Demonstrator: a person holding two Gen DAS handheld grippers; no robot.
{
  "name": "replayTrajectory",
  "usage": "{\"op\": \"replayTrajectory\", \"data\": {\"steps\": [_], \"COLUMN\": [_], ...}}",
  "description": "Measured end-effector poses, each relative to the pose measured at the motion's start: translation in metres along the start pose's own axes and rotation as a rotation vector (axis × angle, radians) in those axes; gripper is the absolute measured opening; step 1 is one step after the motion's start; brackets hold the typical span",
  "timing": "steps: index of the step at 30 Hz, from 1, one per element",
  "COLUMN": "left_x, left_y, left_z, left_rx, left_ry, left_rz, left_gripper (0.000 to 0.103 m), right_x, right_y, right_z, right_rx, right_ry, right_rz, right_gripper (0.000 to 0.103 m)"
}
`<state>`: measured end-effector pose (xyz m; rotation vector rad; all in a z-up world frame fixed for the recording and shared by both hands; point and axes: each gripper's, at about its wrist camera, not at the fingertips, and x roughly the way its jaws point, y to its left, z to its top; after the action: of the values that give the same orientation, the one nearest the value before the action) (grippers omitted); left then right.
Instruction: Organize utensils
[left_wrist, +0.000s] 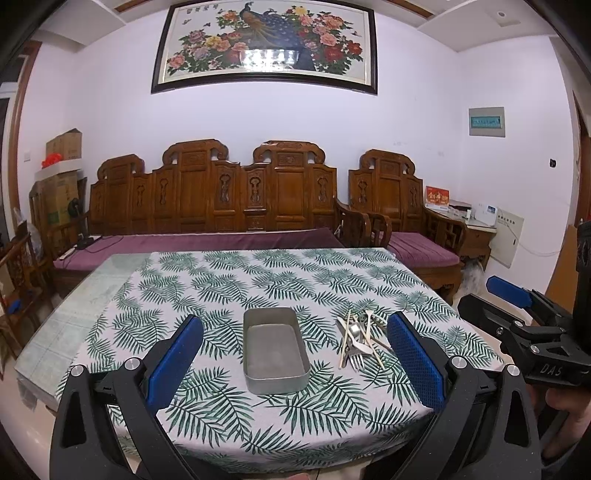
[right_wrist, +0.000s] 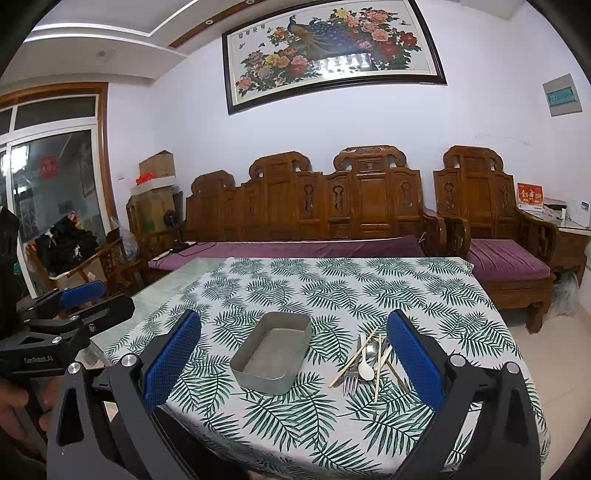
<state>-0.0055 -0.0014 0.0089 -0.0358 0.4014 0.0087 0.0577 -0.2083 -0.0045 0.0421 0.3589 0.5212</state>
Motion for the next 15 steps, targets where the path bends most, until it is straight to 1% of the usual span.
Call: {"op": "replayTrajectory", "data": {"steps": [15], "left_x": [-0.0075], "left_y": [-0.0036], "left_z": [0.0065], "left_rx": [0.002], "left_ry": [-0.01], "left_rz": [-0.005], "left_gripper": [0.096], "right_x": [0.0001], "right_y": [-0.0017], "right_z": [-0.0017], "right_rx": [-0.001], "right_ry": [-0.001], "right_rz": [0.001], "right_gripper": [0.101]}}
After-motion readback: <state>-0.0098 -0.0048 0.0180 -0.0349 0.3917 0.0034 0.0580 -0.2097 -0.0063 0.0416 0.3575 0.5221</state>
